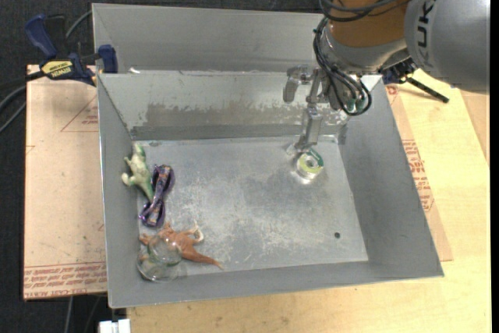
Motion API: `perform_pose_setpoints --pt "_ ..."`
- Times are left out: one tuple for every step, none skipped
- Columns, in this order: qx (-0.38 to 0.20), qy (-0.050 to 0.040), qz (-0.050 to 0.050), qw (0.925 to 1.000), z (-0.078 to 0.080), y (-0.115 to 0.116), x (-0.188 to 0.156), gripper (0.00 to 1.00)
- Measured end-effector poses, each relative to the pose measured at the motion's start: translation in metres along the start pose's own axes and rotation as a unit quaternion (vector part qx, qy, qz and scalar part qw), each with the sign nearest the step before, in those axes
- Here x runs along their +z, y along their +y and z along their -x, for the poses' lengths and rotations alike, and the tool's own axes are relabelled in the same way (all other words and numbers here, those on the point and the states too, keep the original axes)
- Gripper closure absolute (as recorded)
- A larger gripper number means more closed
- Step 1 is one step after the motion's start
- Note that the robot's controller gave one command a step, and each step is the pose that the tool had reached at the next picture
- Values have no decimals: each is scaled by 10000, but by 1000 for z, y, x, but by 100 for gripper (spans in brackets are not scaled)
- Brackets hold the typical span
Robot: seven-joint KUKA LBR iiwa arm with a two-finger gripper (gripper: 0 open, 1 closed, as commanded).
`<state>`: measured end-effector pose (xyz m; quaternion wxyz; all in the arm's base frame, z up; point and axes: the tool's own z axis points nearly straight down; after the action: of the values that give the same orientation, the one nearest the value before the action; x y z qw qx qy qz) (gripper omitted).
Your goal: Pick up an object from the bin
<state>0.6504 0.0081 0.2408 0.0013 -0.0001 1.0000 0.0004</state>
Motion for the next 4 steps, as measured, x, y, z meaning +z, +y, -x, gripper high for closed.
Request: perform_pose_setpoints --pt "-572 -24 3 9984 -1 -6 35 0" --pt "-741 -8 2 9972 -16 -57 88 0" --pt "-954 -45 4 9954 -5 -54 103 0" --pt "-1718 -31 3 9851 -20 -85 146 0"
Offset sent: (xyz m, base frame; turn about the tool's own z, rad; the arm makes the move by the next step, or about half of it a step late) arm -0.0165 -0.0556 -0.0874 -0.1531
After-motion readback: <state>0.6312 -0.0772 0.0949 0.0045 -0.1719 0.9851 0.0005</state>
